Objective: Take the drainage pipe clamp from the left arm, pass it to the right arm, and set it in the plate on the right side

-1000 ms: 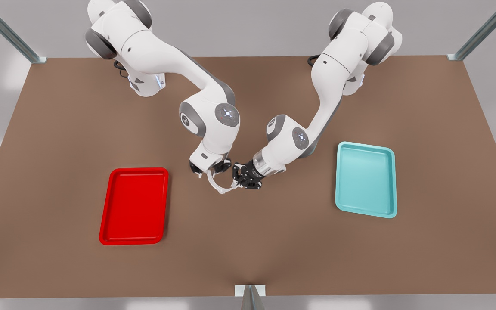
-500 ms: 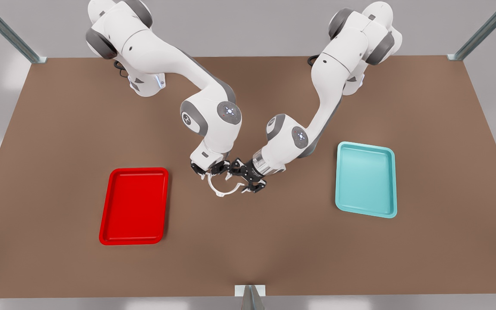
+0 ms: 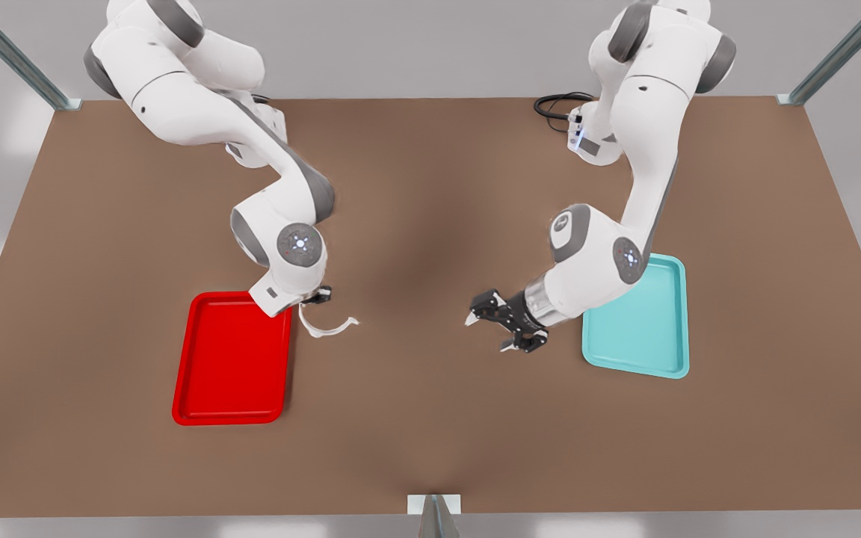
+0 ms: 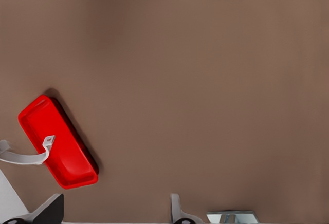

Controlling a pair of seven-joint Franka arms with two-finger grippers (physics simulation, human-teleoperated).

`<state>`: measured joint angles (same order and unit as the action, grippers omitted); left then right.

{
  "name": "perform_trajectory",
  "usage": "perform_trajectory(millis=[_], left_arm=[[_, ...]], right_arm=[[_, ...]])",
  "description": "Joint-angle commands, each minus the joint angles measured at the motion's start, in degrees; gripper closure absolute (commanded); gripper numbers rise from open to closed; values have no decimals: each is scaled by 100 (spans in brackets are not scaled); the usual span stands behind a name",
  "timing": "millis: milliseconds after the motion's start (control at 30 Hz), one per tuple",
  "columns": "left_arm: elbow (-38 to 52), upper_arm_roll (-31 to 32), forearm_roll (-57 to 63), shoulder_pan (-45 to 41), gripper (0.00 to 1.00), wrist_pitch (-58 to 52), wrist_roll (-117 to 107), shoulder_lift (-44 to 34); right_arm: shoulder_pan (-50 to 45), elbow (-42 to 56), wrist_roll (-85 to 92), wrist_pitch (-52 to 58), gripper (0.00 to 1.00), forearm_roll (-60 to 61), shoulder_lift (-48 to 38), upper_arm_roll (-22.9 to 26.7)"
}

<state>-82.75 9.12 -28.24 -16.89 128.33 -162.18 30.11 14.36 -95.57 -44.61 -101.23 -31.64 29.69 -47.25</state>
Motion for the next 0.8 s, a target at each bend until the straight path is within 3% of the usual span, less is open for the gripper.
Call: perform_trajectory(millis=[0, 167, 267, 367, 667, 700, 767], left_arm=[[23, -7, 662, 300, 0, -1749, 3647, -5], [110, 2, 2323, 1583, 0, -2145, 12124, -75], [102, -331, 2561, 1760, 0, -2426, 16716, -918], [93, -341, 3246, 1566, 0, -2989, 16912, -1385], [154, -323, 3290, 1426, 0, -3006, 16631, -1139], [154, -314, 3290, 1391, 0, -3015, 16622, -1148], [146, -323, 3290, 1373, 0, -3024, 16613, -1139]], right_arm=[[779, -286, 751, 60, 79, 52, 28, -417], [1693, -471, 1718, 209, 79, 1037, 256, -408], [2124, -436, 2140, 447, 79, 1608, 635, -391], [2405, -418, 2694, 438, 79, 1591, 784, -329], [2511, -252, 3907, -71, 79, 924, 872, 427], [2493, -260, 3898, -151, 52, 835, 872, 418], [2484, -260, 3898, -142, 52, 835, 907, 427]])
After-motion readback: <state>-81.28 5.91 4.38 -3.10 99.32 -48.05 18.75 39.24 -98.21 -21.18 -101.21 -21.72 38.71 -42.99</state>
